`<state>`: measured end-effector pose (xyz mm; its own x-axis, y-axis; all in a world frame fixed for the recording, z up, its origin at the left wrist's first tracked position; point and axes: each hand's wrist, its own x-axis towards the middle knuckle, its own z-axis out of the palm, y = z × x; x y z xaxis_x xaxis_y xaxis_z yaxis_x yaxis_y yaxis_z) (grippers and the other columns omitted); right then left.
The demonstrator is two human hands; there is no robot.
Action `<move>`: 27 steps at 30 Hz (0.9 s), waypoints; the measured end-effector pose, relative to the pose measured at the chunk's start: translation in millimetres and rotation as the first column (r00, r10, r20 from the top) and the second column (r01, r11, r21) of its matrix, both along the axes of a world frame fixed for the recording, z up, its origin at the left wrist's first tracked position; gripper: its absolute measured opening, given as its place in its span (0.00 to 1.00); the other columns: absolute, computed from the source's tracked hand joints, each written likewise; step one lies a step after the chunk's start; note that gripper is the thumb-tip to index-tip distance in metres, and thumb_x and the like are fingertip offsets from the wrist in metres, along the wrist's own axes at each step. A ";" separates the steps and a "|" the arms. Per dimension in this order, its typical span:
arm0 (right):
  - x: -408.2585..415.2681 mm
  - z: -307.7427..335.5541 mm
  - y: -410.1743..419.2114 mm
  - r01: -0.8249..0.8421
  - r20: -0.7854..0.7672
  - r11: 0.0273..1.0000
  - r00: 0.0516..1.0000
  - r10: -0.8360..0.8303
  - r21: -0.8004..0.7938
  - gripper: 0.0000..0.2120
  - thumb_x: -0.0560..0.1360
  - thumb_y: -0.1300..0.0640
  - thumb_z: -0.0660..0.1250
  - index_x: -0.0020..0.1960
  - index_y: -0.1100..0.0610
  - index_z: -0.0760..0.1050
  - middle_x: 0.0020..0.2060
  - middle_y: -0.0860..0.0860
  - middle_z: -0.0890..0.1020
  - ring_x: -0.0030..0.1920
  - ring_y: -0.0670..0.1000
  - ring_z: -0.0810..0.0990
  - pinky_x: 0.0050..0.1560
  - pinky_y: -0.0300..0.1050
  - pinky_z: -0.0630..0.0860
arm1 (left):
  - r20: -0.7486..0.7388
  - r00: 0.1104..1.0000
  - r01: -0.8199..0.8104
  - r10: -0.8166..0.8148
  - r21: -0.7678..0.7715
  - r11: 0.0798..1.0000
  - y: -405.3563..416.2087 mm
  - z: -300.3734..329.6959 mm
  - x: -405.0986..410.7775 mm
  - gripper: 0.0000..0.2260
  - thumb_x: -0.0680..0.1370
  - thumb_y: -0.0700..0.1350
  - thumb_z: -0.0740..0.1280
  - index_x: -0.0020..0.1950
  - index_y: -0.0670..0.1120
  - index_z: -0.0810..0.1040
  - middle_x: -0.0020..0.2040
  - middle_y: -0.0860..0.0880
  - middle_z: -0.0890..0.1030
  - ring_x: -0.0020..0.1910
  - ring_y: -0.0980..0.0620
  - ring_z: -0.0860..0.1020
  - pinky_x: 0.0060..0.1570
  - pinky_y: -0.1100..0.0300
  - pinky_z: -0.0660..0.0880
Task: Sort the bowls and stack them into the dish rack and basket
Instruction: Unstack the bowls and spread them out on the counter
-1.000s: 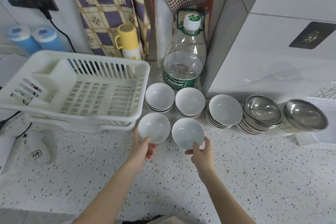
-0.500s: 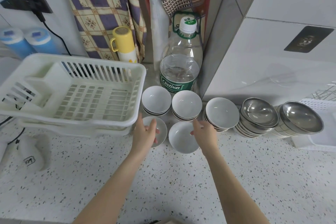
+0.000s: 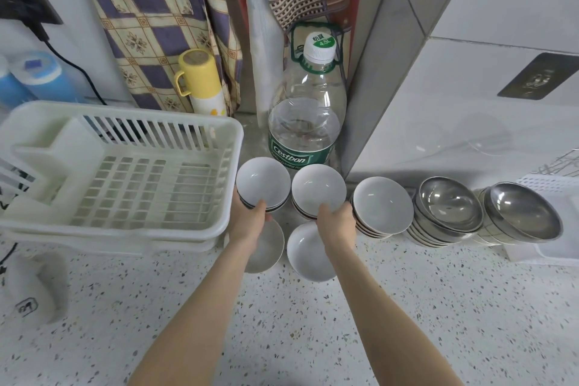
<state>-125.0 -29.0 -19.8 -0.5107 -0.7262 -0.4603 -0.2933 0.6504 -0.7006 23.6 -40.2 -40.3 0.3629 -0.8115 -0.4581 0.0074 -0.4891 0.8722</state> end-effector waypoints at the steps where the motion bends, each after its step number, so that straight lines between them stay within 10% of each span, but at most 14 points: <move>1: 1.3 -0.7 0.4 -0.001 -0.027 1.000 1.000 0.001 0.001 0.21 0.77 0.54 0.60 0.68 0.59 0.66 0.59 0.58 0.79 0.59 0.62 0.76 0.58 0.56 0.75 | 0.000 1.000 0.000 0.000 0.002 1.000 -1.8 -1.5 0.7 0.26 0.78 0.37 0.62 0.74 0.53 0.64 0.63 0.45 0.78 0.24 0.58 0.79 0.19 0.70 0.67; 7: 2.6 -2.8 0.8 -0.018 -0.091 1.000 0.996 0.017 -0.009 0.22 0.75 0.60 0.57 0.69 0.56 0.64 0.55 0.58 0.82 0.55 0.61 0.78 0.53 0.53 0.76 | -0.078 0.997 -0.007 0.006 -0.007 1.000 -4.3 2.5 0.6 0.26 0.78 0.35 0.57 0.73 0.54 0.64 0.58 0.47 0.80 0.34 0.52 0.83 0.47 0.39 0.79; 12: 5.1 0.8 1.0 0.010 -0.070 0.995 0.997 -0.017 -0.098 0.25 0.75 0.63 0.56 0.71 0.54 0.63 0.56 0.57 0.82 0.55 0.61 0.78 0.55 0.55 0.76 | -0.138 0.990 -0.010 0.010 -0.003 1.000 -5.7 4.3 1.3 0.23 0.78 0.35 0.55 0.66 0.60 0.65 0.46 0.54 0.80 0.28 0.56 0.81 0.19 0.67 0.64; 17: 7.8 3.6 5.1 0.008 -0.083 0.984 0.996 -0.023 -0.180 0.26 0.76 0.64 0.54 0.74 0.53 0.61 0.57 0.55 0.80 0.54 0.61 0.77 0.56 0.57 0.76 | -0.146 0.989 0.018 -0.015 0.022 1.000 -6.7 5.1 2.1 0.27 0.78 0.35 0.55 0.72 0.59 0.62 0.45 0.58 0.78 0.32 0.52 0.81 0.40 0.48 0.77; 22: 6.2 8.9 10.3 0.024 -0.071 0.969 0.997 -0.043 -0.246 0.26 0.76 0.65 0.53 0.73 0.52 0.62 0.51 0.56 0.81 0.49 0.61 0.78 0.47 0.50 0.73 | -0.206 0.978 -0.027 0.029 0.015 1.000 0.5 11.2 1.0 0.20 0.79 0.36 0.57 0.55 0.64 0.66 0.31 0.59 0.80 0.34 0.52 0.81 0.24 0.65 0.64; 27: -2.6 21.5 25.3 0.071 0.021 0.946 0.997 -0.067 -0.318 0.27 0.75 0.65 0.53 0.73 0.50 0.62 0.43 0.58 0.82 0.43 0.58 0.81 0.46 0.51 0.75 | -0.269 0.963 -0.014 0.007 -0.026 1.000 13.3 17.9 1.7 0.21 0.80 0.34 0.56 0.52 0.64 0.69 0.43 0.46 0.81 0.28 0.59 0.79 0.19 0.69 0.61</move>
